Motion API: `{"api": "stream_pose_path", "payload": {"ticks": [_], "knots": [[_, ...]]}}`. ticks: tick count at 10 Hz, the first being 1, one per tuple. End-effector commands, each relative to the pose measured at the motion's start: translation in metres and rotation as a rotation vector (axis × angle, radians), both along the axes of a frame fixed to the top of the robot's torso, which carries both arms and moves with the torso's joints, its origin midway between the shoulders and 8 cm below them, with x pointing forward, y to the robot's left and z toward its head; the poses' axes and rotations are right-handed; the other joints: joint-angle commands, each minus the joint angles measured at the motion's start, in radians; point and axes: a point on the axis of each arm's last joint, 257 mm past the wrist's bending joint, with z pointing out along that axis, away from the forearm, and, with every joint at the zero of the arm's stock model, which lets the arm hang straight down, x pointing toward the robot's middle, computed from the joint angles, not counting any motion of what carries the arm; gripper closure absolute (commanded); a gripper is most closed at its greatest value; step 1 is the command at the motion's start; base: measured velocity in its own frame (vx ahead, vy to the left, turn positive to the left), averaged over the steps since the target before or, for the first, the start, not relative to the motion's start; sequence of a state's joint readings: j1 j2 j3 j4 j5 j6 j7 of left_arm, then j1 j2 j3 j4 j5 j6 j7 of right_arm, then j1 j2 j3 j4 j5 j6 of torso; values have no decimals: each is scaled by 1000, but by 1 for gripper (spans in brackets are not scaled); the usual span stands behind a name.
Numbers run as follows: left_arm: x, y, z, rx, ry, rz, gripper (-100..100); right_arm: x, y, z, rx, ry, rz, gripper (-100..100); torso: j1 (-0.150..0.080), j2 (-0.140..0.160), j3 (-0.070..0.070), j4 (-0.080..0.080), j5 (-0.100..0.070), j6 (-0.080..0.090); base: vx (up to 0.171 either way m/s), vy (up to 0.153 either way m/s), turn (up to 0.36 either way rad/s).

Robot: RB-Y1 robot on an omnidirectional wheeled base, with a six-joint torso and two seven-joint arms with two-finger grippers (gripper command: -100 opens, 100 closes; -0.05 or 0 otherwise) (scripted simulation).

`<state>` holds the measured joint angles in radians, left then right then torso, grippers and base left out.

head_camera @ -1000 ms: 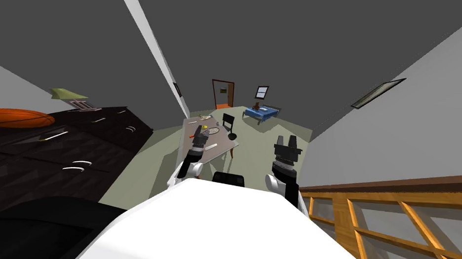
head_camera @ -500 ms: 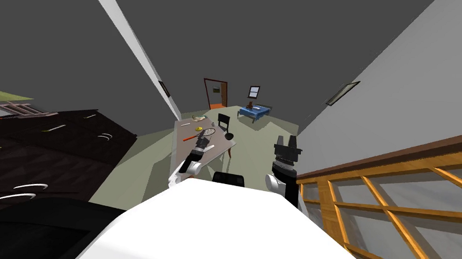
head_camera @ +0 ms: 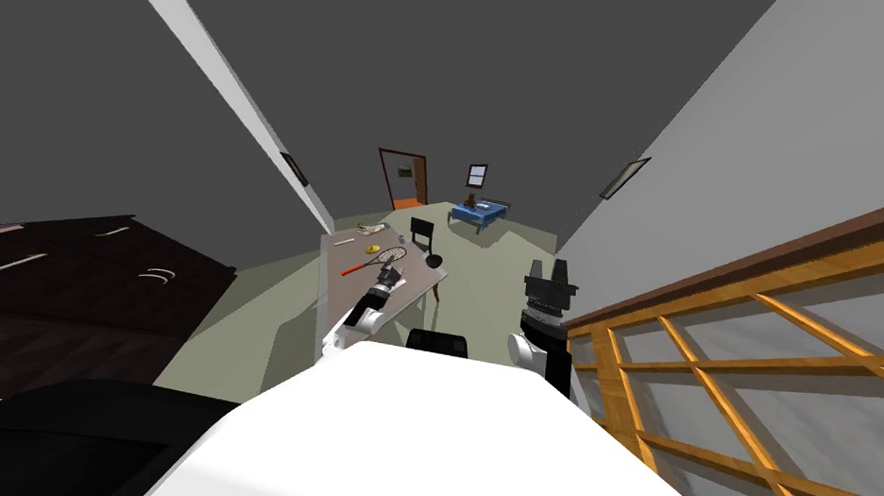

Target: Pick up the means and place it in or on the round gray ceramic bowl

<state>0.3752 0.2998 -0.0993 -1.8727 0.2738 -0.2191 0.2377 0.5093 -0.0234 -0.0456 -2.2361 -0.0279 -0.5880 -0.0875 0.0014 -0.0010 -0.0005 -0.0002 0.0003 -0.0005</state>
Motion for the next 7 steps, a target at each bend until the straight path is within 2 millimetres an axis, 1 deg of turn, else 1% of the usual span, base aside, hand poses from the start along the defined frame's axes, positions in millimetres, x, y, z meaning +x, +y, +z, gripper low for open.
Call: {"api": "stream_pose_path", "payload": {"ticks": [1,2,3,4,5,6,7], "knots": [[4,12,-27,-40,80,0,-100,0,0,0,0,0,0,0,0,0,0,0,0,0,-3,17,-221],[3,15,-38,-38,100,6,-100,0,0,0,0,0,0,0,0,0,0,0,0,1,-1,24,-126],[5,25,-60,-73,167,11,-100,0,0,0,0,0,0,0,1,0,0,0,0,0,2,19,-205],[3,28,-70,-72,191,17,-100,0,0,0,0,0,0,0,0,0,0,0,0,1,0,17,-129],[2,39,-96,-108,268,28,-100,0,0,0,0,0,0,0,0,0,0,0,0,0,1,18,-244],[0,41,-103,-107,283,33,-100,0,0,0,0,0,0,0,0,0,0,0,0,0,1,18,-106],[-2,53,-124,-145,351,46,-100,0,0,0,0,0,0,0,0,0,0,0,0,0,1,15,-219]]}}
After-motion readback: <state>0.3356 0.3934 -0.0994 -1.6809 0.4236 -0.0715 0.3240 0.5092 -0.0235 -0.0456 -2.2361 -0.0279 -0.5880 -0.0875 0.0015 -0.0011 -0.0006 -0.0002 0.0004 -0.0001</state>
